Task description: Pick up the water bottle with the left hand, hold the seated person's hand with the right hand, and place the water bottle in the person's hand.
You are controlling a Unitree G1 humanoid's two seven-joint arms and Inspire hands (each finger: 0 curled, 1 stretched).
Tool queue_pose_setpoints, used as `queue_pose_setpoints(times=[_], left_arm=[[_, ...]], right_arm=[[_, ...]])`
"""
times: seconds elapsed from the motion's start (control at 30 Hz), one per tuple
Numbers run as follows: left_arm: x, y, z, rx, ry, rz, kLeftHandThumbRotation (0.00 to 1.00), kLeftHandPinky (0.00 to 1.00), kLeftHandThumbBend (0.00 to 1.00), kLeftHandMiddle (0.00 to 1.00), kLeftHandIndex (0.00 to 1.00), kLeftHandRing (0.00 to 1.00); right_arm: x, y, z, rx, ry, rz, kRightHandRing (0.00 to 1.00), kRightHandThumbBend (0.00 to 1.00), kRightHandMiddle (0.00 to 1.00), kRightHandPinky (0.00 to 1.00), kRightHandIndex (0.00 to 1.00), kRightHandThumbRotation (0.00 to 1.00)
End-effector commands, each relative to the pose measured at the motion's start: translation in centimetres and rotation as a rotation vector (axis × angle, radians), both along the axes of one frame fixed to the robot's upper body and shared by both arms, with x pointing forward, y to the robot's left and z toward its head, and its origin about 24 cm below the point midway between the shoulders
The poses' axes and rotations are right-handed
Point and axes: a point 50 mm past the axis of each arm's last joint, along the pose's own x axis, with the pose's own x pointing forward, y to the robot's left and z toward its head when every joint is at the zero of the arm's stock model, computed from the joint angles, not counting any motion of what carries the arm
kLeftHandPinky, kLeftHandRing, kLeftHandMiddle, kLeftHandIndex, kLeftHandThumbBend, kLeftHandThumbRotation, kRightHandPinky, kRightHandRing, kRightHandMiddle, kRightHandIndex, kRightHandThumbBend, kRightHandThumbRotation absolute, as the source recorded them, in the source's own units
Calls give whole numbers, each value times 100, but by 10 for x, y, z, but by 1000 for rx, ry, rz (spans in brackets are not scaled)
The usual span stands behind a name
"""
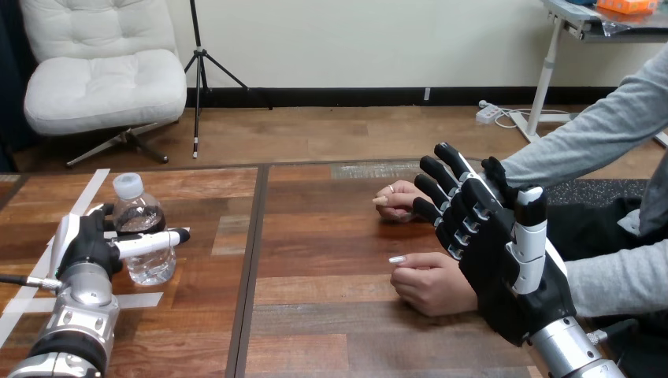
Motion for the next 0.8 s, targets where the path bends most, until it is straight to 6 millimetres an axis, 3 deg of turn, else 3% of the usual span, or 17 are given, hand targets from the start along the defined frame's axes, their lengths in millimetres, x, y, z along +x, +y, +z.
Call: queue_pose_setpoints(times=[0.0, 0.2, 0.5, 0.77], left_arm=[[21, -14, 22, -30, -72, -19, 21, 71, 100, 89, 90, 85], [22, -15, 22, -78, -75, -3, 20, 73, 100, 90, 90, 85], [22, -17, 20, -156, -96, 75, 10, 78, 95, 90, 91, 87], [22, -19, 19, -161, -113, 98, 4, 73, 92, 86, 90, 83]], right_arm=[[5, 1, 19, 35, -109, -5, 100, 100, 99, 100, 100, 100], [5, 2, 19, 40, -107, -4, 100, 100, 99, 100, 100, 100], [5, 2, 19, 34, -105, -4, 100, 100, 99, 100, 100, 100], [5, 3, 19, 37, -111, -2, 100, 100, 99, 100, 100, 100]])
